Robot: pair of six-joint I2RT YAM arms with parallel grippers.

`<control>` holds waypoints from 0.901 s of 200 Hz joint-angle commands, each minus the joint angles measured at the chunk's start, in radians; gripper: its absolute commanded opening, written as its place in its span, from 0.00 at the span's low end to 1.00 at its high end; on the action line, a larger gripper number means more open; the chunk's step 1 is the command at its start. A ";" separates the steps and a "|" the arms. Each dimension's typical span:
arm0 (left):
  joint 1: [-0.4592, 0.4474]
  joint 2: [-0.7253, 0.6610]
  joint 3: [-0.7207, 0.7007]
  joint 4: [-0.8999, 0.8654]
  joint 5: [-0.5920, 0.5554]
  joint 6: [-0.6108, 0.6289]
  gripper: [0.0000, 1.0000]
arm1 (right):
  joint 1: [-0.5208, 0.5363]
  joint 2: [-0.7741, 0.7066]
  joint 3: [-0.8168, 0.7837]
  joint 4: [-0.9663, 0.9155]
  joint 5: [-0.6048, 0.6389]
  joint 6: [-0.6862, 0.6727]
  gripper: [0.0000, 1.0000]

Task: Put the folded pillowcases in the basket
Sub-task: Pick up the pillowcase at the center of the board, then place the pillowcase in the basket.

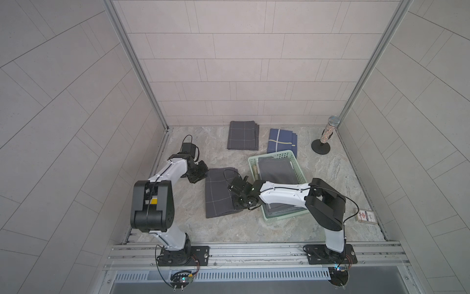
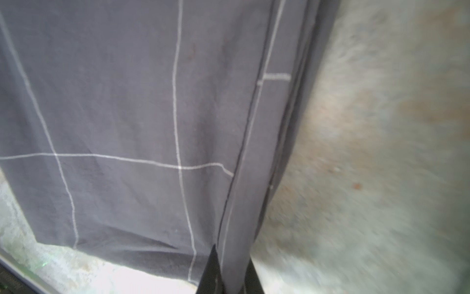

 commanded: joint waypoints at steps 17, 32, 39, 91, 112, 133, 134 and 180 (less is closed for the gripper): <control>-0.038 -0.166 0.011 -0.072 -0.045 -0.017 0.00 | 0.008 -0.219 0.011 -0.137 0.123 -0.055 0.00; -0.074 -0.212 0.035 -0.087 -0.041 -0.040 0.00 | 0.007 -0.287 0.006 -0.167 0.152 -0.064 0.00; -0.096 -0.230 0.050 -0.087 -0.039 -0.055 0.00 | 0.005 -0.320 0.002 -0.180 0.166 -0.066 0.00; -0.370 -0.218 0.185 -0.038 -0.126 -0.188 0.00 | -0.127 -0.576 -0.145 -0.244 0.204 -0.076 0.00; -0.462 -0.142 0.250 -0.018 -0.153 -0.213 0.00 | -0.203 -0.687 -0.202 -0.297 0.203 -0.095 0.00; -0.537 -0.066 0.303 0.028 -0.169 -0.234 0.00 | -0.284 -0.789 -0.249 -0.350 0.196 -0.124 0.00; -0.540 -0.062 0.307 0.029 -0.171 -0.235 0.00 | -0.289 -0.793 -0.251 -0.353 0.194 -0.126 0.00; -0.650 0.168 0.501 0.039 -0.188 -0.249 0.00 | -0.478 -0.916 -0.333 -0.423 0.120 -0.203 0.00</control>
